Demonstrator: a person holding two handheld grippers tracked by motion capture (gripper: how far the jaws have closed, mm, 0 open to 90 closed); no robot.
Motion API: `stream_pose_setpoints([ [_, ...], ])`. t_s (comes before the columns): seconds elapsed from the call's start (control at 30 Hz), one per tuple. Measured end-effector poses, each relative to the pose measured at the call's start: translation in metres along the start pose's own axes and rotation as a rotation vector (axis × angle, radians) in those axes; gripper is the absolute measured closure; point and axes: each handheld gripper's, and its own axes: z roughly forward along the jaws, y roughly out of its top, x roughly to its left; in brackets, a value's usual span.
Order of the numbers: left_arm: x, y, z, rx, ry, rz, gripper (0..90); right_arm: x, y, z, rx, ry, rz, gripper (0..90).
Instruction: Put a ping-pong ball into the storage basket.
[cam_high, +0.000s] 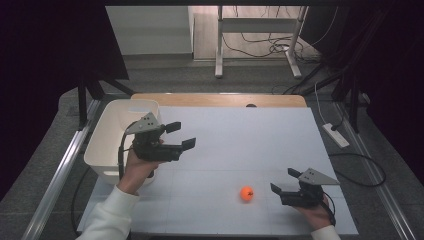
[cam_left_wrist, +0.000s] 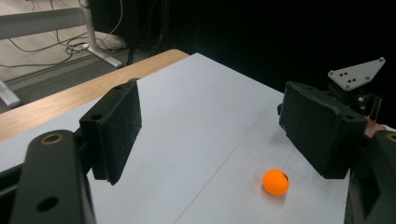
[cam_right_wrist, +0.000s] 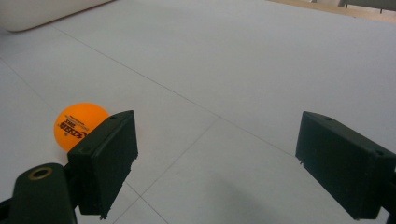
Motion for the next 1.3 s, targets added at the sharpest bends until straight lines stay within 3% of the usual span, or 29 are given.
stream_pose_setpoints([
  [0.63,-0.013,-0.011,0.023,0.069,-0.048,0.003,22.2,0.002,-0.001,0.001,0.01,0.003,-0.01,12.7],
  [0.97,-0.015,-0.017,0.033,0.094,-0.034,-0.004,22.3,0.002,-0.001,0.001,0.007,0.005,-0.016,12.7],
  [1.3,-0.016,-0.022,0.046,0.112,-0.05,-0.009,22.5,0.0,-0.002,0.0,0.008,-0.005,-0.011,12.7],
])
